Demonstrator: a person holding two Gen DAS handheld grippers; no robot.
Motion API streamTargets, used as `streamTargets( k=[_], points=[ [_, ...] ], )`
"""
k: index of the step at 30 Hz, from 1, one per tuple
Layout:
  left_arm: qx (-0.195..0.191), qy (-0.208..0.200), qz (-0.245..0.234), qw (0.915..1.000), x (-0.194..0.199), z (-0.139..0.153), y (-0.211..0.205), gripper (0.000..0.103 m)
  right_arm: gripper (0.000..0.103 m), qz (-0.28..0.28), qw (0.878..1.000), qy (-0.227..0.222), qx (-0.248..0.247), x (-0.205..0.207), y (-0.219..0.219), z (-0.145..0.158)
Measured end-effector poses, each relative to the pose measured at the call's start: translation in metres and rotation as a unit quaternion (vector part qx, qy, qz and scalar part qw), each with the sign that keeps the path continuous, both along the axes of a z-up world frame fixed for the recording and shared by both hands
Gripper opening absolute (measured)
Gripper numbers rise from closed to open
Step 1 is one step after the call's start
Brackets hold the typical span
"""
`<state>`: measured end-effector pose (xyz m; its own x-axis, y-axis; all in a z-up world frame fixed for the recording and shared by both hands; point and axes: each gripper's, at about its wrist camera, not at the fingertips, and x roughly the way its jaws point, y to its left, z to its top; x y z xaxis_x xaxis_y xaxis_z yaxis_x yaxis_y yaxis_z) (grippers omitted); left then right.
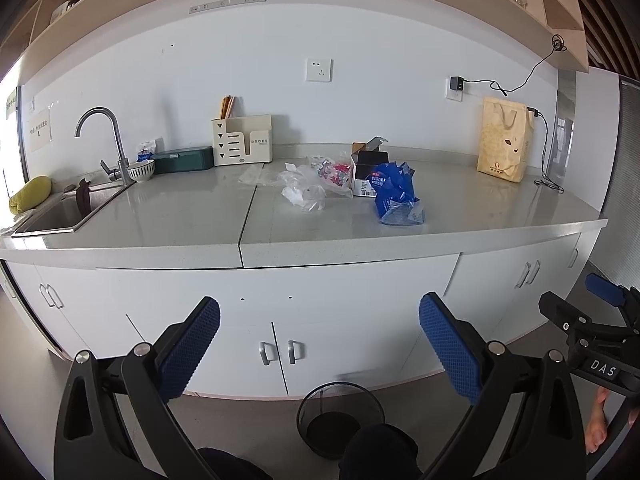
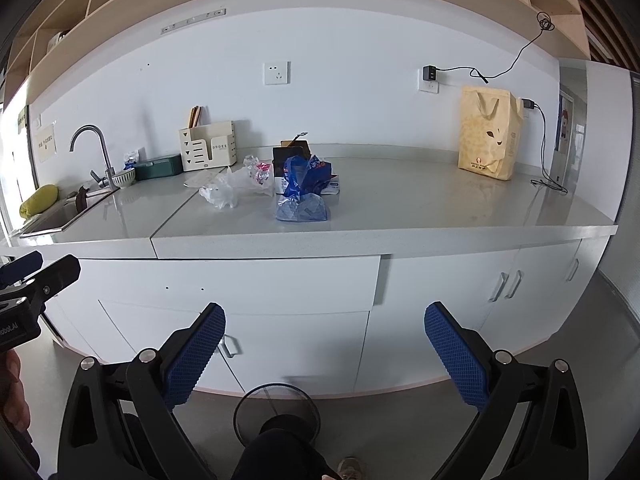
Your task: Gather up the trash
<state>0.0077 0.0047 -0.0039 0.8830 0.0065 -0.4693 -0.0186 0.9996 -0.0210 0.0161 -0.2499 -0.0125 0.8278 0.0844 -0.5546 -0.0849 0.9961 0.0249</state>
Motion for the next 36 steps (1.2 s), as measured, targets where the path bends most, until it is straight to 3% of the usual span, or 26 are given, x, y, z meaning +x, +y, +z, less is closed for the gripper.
streamTargets(
  k=[7,18,20,26,32,36],
  points=[
    [-0.013,-0.004,-0.003,0.9999,0.0,-0.001,-0.002,0.099,0.101,0.002,1.0,0.0,-0.003,0.001,-0.001,-0.001],
    [-0.024,0.03,-0.007,0.9993,0.019,-0.007,-0.001,0.099,0.101,0.01,1.0,-0.002,-0.003,0.006,-0.004,0.0],
    [-0.007,0.026,-0.003,0.9996,0.027,-0.008,0.001,0.099,0.101,0.013,1.0,0.001,-0.006,0.015,-0.003,0.001],
    [-0.015,0.059,0.002,0.9982,0.065,-0.016,0.012,0.099,0.101,0.03,0.999,0.021,-0.009,0.057,0.003,-0.008],
    [-0.023,0.065,-0.011,0.9976,0.121,-0.025,0.013,0.099,0.101,0.044,0.998,0.044,-0.013,0.119,0.005,-0.023],
    [-0.033,0.074,-0.016,0.9966,0.169,-0.035,0.017,0.099,0.101,0.069,0.997,0.037,0.011,0.162,0.004,-0.029]
  ],
)
